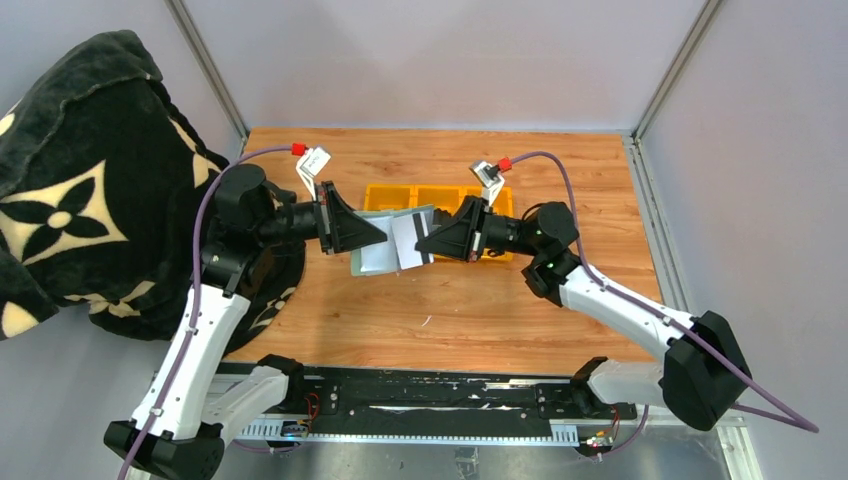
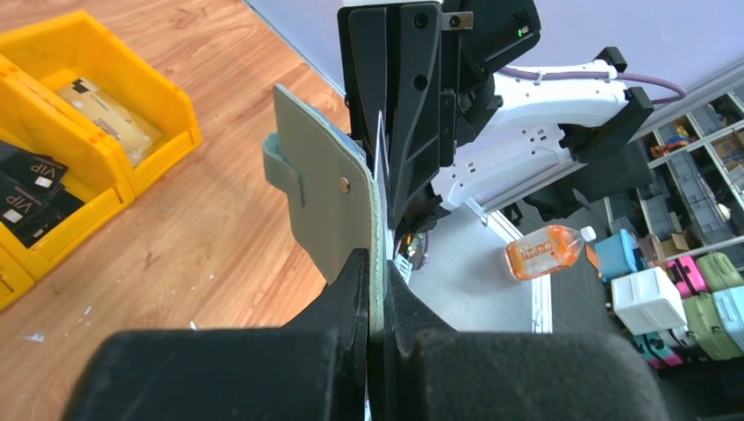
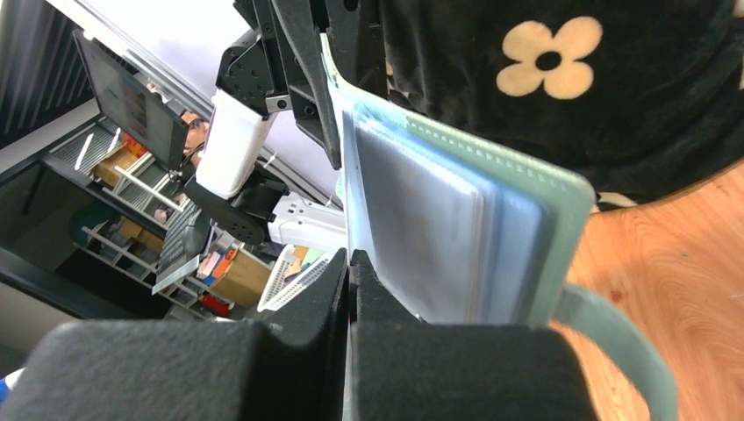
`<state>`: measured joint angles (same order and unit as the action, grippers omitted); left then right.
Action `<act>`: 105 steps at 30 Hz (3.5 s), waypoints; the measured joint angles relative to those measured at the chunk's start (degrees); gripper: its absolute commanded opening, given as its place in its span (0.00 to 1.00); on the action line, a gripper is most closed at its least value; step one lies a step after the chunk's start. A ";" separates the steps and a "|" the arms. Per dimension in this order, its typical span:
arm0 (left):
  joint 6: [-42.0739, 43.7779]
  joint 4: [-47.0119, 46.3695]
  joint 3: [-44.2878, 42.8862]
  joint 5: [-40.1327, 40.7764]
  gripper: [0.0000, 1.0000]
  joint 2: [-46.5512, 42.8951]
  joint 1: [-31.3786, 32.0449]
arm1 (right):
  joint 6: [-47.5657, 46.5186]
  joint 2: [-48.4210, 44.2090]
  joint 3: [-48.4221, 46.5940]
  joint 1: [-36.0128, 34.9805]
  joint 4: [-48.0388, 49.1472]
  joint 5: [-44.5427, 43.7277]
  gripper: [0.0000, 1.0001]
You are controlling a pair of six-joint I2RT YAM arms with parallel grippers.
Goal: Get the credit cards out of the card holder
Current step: Remove the credit card from the card holder, then place the credit card in the storage box, then remove the credit card from the card holder.
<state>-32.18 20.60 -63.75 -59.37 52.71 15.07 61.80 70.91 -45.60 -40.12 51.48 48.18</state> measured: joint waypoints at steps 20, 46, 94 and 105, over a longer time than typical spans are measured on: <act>27.21 18.67 -11.02 8.07 0.00 -3.23 -1.03 | -13.66 0.04 -4.70 9.88 -35.95 -20.48 0.00; 30.10 20.46 -11.28 8.81 0.00 -5.62 -1.03 | -8.28 48.13 -41.59 -5.38 -45.70 -49.31 0.00; 16.26 8.07 -7.50 2.95 0.00 -6.05 -1.07 | -1.73 0.48 12.76 2.36 31.71 -3.96 0.77; 12.28 6.01 -6.54 2.75 0.00 -3.58 -1.07 | -1.25 0.48 11.69 2.25 33.46 -5.35 0.23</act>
<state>-19.90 26.61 -70.28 -56.62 49.12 14.00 60.55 71.40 -33.91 -37.87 84.95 42.83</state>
